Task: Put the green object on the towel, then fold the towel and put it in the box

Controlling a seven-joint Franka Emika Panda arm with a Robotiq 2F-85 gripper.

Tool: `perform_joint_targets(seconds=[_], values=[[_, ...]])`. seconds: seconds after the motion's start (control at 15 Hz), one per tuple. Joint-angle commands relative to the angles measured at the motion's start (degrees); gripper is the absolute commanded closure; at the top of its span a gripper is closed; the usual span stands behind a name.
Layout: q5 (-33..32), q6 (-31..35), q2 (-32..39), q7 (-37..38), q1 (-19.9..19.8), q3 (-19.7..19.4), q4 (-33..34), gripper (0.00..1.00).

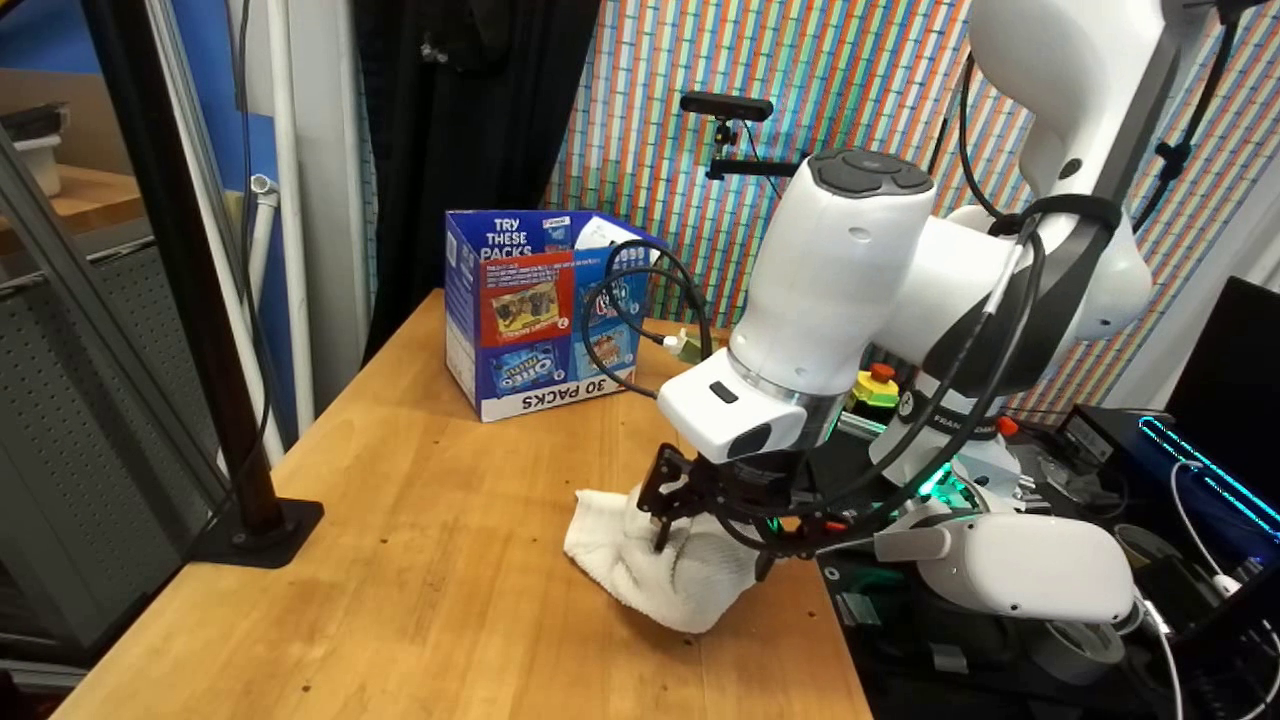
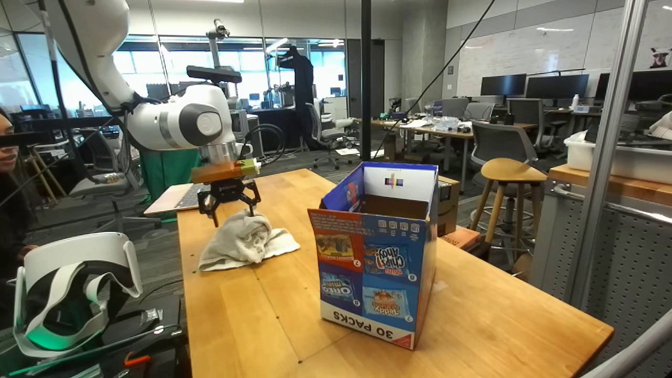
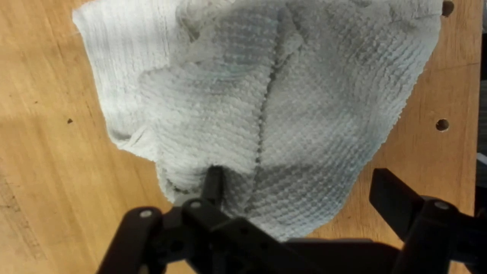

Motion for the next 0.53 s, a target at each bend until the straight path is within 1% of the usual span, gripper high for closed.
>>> perform_joint_targets(seconds=[0.0,0.47], values=[[-1.41,-1.05,1.31,1.85,-1.03,0.97,1.23,0.00],[-0.99,-2.39,4.21,2.64,-1.42,0.94,2.10,0.00]])
